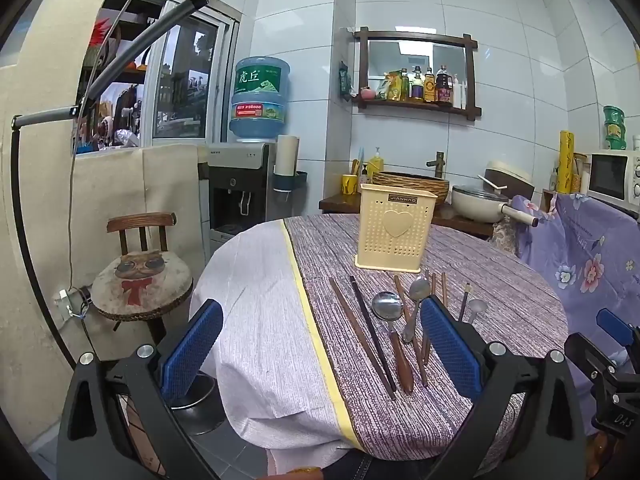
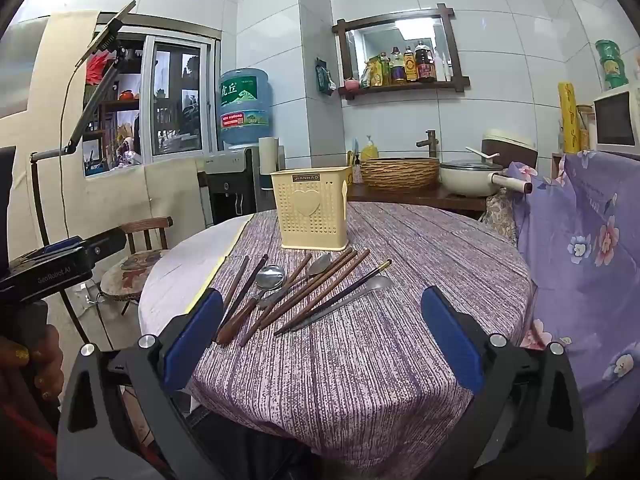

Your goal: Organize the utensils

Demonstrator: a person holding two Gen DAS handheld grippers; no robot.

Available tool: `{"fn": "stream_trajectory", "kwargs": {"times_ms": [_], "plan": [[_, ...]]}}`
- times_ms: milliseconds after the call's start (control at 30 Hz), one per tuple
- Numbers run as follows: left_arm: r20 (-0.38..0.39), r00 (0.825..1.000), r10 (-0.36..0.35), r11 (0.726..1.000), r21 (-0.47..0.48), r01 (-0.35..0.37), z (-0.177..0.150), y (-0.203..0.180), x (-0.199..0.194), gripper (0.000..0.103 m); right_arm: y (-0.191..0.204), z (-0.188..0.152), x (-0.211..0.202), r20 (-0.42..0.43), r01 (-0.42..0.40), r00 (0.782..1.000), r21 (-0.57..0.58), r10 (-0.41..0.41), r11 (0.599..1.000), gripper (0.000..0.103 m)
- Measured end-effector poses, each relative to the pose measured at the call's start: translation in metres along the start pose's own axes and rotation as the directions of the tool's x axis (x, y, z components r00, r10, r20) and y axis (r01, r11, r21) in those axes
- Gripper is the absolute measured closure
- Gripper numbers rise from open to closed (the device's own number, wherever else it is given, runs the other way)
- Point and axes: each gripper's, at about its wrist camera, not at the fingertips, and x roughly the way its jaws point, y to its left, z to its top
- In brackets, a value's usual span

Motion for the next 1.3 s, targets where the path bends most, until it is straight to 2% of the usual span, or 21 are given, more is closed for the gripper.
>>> {"fn": "stream_trajectory", "kwargs": {"times_ms": [433, 533, 1300], "plan": [[0.001, 1.000, 0.016, 1.000, 0.018, -0.016, 0.000, -0.004, -0.007, 0.005, 0.000, 0.002, 0.000, -0.001, 0.002, 1.000, 0.005, -0.002, 1.000, 0.005], [-0.014, 1.000, 0.010, 1.000, 0.017, -0.010, -0.009, 0.000, 0.000, 0.005, 0.001, -0.001, -0.002, -0.002, 0.000, 1.000, 0.008, 0.000, 1.000, 0.005], [-0.030, 1.000, 0.001, 1.000, 0.024, 0.000, -0.001, -0.001, 0.005, 0.005, -0.001, 0.000, 0.001, -0.005, 0.002, 1.000, 0.010, -0.002, 1.000, 0.005]]}}
